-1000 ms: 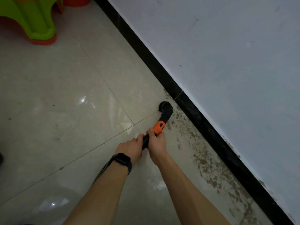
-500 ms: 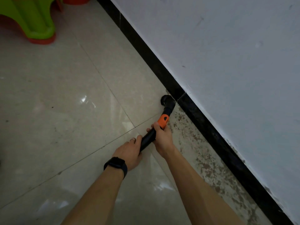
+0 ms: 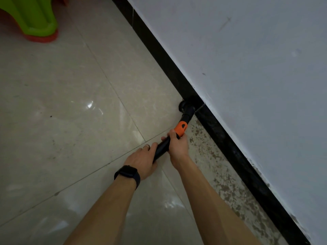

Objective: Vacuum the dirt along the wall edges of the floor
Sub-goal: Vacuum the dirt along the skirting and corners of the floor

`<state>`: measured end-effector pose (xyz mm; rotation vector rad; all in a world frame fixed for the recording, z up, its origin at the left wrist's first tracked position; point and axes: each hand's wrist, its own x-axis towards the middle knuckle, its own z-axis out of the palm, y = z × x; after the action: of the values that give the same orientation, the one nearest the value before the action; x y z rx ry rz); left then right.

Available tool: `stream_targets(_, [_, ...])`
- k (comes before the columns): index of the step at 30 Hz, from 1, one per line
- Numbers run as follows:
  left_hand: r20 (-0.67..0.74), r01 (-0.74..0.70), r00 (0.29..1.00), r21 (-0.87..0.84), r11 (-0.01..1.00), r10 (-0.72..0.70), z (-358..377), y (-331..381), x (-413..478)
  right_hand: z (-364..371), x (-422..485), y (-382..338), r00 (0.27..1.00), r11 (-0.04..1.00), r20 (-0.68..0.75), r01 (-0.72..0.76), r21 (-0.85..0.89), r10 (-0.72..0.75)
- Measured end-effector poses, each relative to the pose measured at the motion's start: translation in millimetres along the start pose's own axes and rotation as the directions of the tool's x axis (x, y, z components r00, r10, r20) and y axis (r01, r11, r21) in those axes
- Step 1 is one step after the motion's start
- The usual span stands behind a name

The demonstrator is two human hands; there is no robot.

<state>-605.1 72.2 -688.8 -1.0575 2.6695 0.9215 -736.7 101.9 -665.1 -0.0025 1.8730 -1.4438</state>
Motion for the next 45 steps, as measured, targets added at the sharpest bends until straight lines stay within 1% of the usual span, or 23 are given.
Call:
stream_targets(4, [0.01,0.029,1.0,-0.151,0.988,-0.028,0.2,-3.2,6.5,3.8,3.5,3.8,1.0,0.999,-0.02,0.0,-0.032,-0.001])
stream_targets(6, [-0.003,0.051,0.999,-0.191,0.98,-0.052,-0.8,-7.1,8.9,8.5,5.1,3.2,1.0,1.0,-0.015,-0.006,-0.025,0.006])
stream_targets(13, [-0.016,0.077,0.997,-0.22,0.973,-0.082,-15.2,-31.0,22.9,30.6,14.6,-7.8,0.998,0.999,0.035,-0.048,0.004,0.048])
stream_targets(17, [-0.07,0.102,0.99,-0.209,0.973,-0.119,-19.3,-31.2,29.4,40.1,24.3,-17.3,0.996,0.998,0.075,-0.055,-0.015,0.056])
stream_targets(20, [-0.101,0.125,0.983,-0.233,0.964,-0.152,-21.0,-30.7,34.0,46.6,31.2,-24.9,0.994,0.997,0.091,-0.055,-0.05,0.06])
stream_targets(24, [-0.077,0.116,0.987,-0.248,0.962,-0.139,-21.2,-32.1,34.7,42.5,30.8,-24.6,0.992,0.997,0.104,-0.071,-0.042,0.075])
stream_targets(27, [-0.043,0.097,0.993,-0.238,0.966,-0.111,-19.4,-30.4,27.1,31.2,24.3,-16.4,0.991,0.996,0.105,-0.087,-0.003,0.087])
stream_targets(33, [0.096,0.089,0.993,-0.15,0.985,-0.075,-17.7,-36.5,-2.6,6.9,-2.8,7.6,0.987,0.987,0.055,-0.152,0.043,0.149])
stream_targets(36, [0.125,0.074,0.99,-0.084,0.994,-0.063,-19.9,-44.9,-21.4,2.7,-13.7,13.8,0.985,0.983,0.074,-0.161,0.088,0.154])
stream_targets(40, [0.154,0.05,0.987,0.0,0.999,-0.05,-26.5,-61.4,-45.3,6.2,-29.4,19.9,0.972,0.953,0.085,-0.232,0.195,0.219])
stream_targets(45, [0.204,0.005,0.979,0.107,0.994,-0.027,-31.2,-81.7,-76.9,10.3,-53.9,47.2,0.967,0.951,0.09,-0.252,0.179,0.24])
